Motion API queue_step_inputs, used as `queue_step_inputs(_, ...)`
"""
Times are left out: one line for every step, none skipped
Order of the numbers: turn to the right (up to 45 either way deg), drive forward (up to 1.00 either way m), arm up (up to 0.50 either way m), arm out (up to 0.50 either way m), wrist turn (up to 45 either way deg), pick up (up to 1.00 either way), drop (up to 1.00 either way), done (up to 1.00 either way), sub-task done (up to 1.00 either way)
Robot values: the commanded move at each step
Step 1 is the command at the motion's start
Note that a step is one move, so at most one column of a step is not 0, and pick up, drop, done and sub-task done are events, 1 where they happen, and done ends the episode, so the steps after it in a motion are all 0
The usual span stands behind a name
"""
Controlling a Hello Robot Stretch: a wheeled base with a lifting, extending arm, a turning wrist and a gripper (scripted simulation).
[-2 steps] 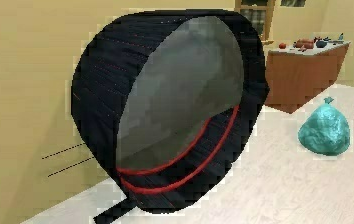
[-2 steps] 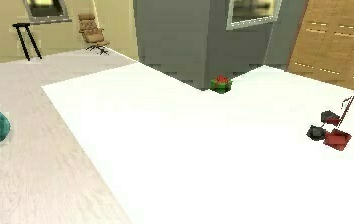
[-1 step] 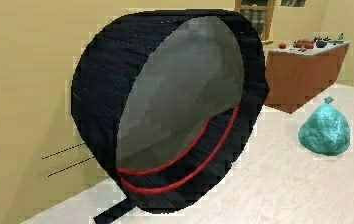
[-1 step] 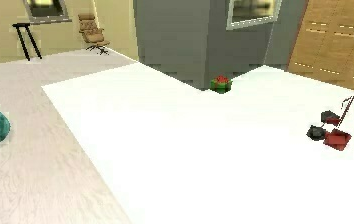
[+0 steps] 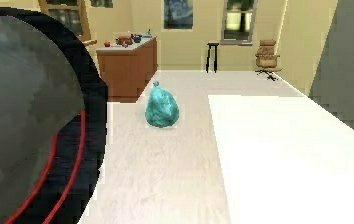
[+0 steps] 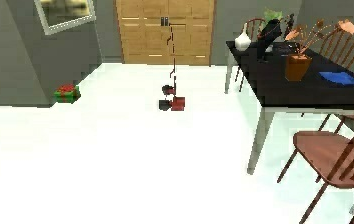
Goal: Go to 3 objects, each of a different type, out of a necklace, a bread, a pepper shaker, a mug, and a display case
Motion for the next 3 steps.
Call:
queue_step_inputs(12.0, 0.00, 0.00, 0.00, 0.0, 0.00, 0.00, 0.00, 0.00)
queue_step_inputs(0.0, 1.00, 0.00, 0.00, 0.0, 0.00, 0.00, 0.00, 0.00)
queue_step_inputs(3.0, 0.00, 0.00, 0.00, 0.0, 0.00, 0.00, 0.00, 0.00)
